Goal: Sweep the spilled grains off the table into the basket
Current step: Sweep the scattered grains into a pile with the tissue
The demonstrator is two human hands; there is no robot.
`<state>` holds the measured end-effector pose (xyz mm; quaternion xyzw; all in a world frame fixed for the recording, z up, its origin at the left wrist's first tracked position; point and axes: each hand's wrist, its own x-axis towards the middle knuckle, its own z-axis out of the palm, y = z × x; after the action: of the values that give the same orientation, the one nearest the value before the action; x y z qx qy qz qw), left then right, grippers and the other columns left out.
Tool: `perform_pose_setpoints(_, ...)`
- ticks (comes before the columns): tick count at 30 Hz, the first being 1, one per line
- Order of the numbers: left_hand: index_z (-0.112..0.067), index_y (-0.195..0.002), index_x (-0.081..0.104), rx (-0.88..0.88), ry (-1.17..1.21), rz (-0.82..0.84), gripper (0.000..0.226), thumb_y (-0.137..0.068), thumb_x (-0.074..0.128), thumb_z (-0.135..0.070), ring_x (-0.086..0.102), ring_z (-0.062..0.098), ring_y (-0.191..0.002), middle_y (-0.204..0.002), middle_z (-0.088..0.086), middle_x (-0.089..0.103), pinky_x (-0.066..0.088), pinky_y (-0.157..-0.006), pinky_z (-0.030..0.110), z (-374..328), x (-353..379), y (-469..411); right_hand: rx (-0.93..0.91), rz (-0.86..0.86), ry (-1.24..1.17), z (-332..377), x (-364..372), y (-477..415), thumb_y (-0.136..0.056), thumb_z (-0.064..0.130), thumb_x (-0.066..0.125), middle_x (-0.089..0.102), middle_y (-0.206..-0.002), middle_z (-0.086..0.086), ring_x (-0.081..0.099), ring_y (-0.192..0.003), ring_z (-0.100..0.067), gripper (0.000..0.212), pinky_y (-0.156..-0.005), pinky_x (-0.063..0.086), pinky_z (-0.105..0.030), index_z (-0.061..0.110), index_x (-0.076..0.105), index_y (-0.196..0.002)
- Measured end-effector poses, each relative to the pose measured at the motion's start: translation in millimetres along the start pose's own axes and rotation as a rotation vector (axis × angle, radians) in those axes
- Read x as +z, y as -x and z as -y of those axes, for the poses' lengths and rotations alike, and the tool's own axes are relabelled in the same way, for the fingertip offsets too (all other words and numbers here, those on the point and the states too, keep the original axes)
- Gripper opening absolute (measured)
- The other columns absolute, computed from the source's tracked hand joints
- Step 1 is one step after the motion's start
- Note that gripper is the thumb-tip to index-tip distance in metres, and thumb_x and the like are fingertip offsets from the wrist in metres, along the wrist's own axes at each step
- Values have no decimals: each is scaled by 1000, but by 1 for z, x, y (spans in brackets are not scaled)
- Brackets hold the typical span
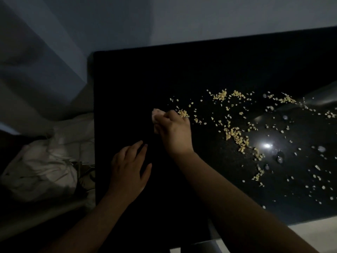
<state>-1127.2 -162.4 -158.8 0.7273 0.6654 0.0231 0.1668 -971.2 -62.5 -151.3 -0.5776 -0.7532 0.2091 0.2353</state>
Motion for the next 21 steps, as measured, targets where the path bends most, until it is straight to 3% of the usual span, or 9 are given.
perform_pose_setpoints(4,-20,-136,48,-18,43,-26,56,-89,36,-49,37,23,-120,-142,-1,43,40,-95,47,-1,1,-2,3,42,35,-30,-7,-11,-87,37,45,62,-103,-5,61,-87,-25,40,-80,39,-39,24,67,-118)
perform_pose_setpoints(9,-24,-143,37,-62,77,-8,60,-91,31,-53,34,23,-125,-150,-5,33,36,-96,50,-4,4,-5,186,-88,175,-96,-53,20,-88,30,61,62,-104,-4,59,-86,-23,32,-79,41,-39,24,65,-119)
perform_pose_setpoints(12,-25,-143,38,-91,73,-8,60,-91,31,-54,34,23,-126,-151,-6,32,36,-97,50,-7,4,-5,281,-190,137,-108,-72,35,-89,24,64,62,-96,-4,59,-80,-23,25,-76,37,-35,20,69,-113)
perform_pose_setpoints(17,-23,-139,45,-112,52,-16,59,-89,33,-52,35,23,-122,-148,-4,38,38,-95,49,-12,-1,-7,38,-108,-18,-42,-49,11,-89,33,54,63,-98,-3,50,-84,-11,29,-72,47,-38,22,69,-112)
perform_pose_setpoints(21,-23,-134,51,-141,1,-10,58,-86,36,-51,38,23,-118,-145,-4,42,40,-93,48,-14,-2,-9,-50,2,-79,-10,-9,-37,-88,33,46,62,-97,-7,60,-83,-24,33,-76,46,-45,18,70,-104)
